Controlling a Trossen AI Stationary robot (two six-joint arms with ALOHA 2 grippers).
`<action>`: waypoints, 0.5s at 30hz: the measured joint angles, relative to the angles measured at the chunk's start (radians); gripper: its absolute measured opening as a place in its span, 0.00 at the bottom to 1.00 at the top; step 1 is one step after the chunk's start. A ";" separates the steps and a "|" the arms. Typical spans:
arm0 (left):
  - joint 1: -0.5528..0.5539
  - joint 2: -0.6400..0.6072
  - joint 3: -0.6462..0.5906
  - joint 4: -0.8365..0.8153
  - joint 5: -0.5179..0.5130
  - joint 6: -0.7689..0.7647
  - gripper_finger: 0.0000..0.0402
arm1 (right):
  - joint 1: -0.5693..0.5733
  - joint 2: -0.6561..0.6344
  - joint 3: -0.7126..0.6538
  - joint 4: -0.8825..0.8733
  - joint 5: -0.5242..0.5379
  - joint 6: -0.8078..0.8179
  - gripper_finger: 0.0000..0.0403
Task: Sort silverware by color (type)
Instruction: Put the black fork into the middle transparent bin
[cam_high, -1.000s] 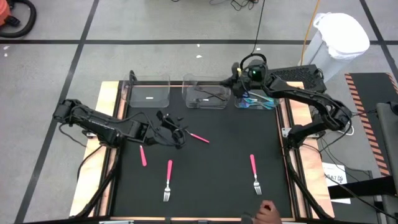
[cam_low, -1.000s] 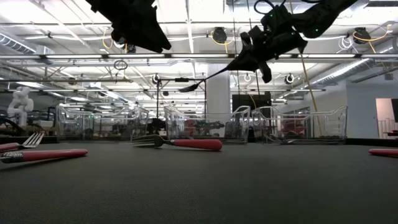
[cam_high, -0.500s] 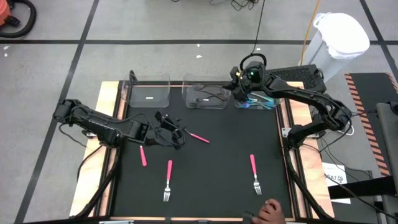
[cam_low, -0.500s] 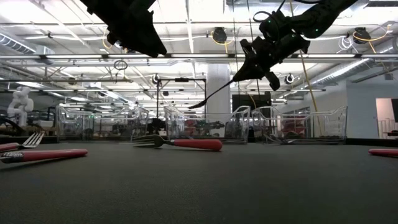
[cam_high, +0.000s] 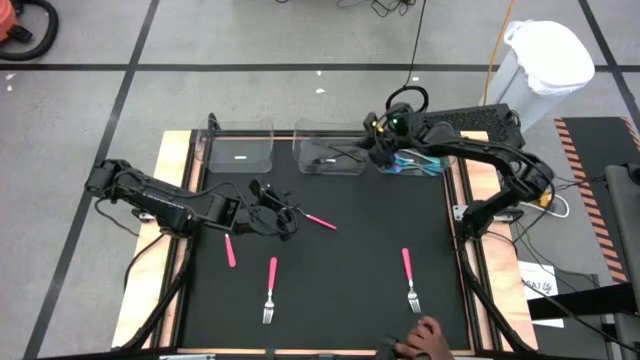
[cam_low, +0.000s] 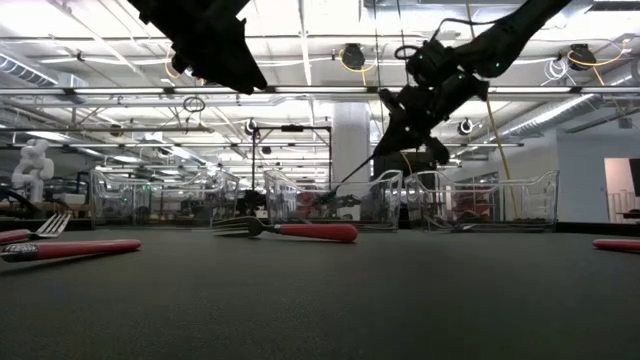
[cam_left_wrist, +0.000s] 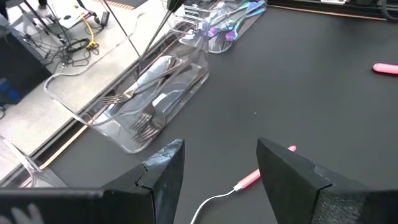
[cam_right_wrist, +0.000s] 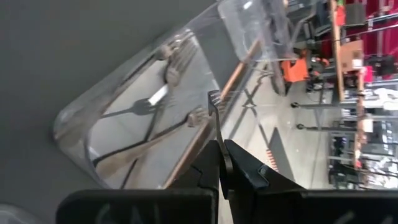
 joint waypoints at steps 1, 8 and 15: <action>0.000 0.000 0.000 -0.001 0.003 0.000 0.50 | 0.002 0.012 0.000 0.002 0.000 -0.006 0.01; -0.004 0.000 0.000 -0.005 0.009 0.000 0.50 | 0.007 0.047 0.001 0.075 -0.002 0.014 0.02; -0.006 0.000 0.000 -0.003 0.009 0.000 0.50 | 0.011 0.046 0.001 0.061 -0.032 0.018 0.03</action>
